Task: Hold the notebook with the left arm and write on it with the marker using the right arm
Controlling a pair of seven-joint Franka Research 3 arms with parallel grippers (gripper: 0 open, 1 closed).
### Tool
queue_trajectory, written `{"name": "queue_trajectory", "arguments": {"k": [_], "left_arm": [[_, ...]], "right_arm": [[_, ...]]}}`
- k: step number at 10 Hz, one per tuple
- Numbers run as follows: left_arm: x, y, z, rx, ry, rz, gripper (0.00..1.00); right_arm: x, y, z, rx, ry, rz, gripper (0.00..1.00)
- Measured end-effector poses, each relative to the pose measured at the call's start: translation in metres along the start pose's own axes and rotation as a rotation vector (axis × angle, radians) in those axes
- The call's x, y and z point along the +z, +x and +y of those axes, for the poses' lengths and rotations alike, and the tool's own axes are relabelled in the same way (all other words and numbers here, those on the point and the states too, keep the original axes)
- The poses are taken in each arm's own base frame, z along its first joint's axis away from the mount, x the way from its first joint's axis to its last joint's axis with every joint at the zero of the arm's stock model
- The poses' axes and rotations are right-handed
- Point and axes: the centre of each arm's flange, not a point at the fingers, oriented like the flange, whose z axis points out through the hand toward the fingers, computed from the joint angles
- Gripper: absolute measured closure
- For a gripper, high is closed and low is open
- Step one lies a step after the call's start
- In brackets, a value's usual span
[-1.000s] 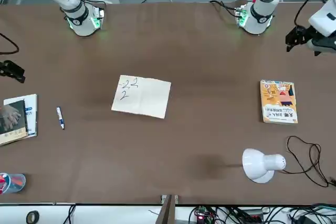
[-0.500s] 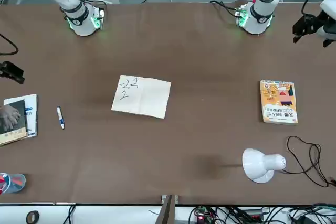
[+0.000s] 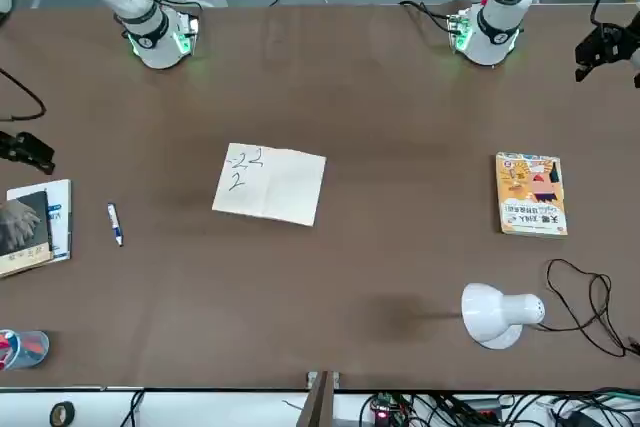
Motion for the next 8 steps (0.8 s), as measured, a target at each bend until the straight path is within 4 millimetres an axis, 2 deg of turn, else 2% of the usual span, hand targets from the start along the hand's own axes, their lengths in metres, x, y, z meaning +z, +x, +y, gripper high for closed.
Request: {"name": "queue_trajectory", "arguments": {"k": [2, 8], "left_arm": [[0.0, 0.006, -0.001, -0.001, -0.004, -0.025, 0.0], [-0.009, 0.011, -0.002, 0.0, -0.007, -0.031, 0.0]], "right_arm": [[0.007, 0.0, -0.002, 0.0, 0.008, -0.004, 0.0], [0.0, -0.005, -0.012, 0.032, 0.013, 0.001, 0.0]]}}
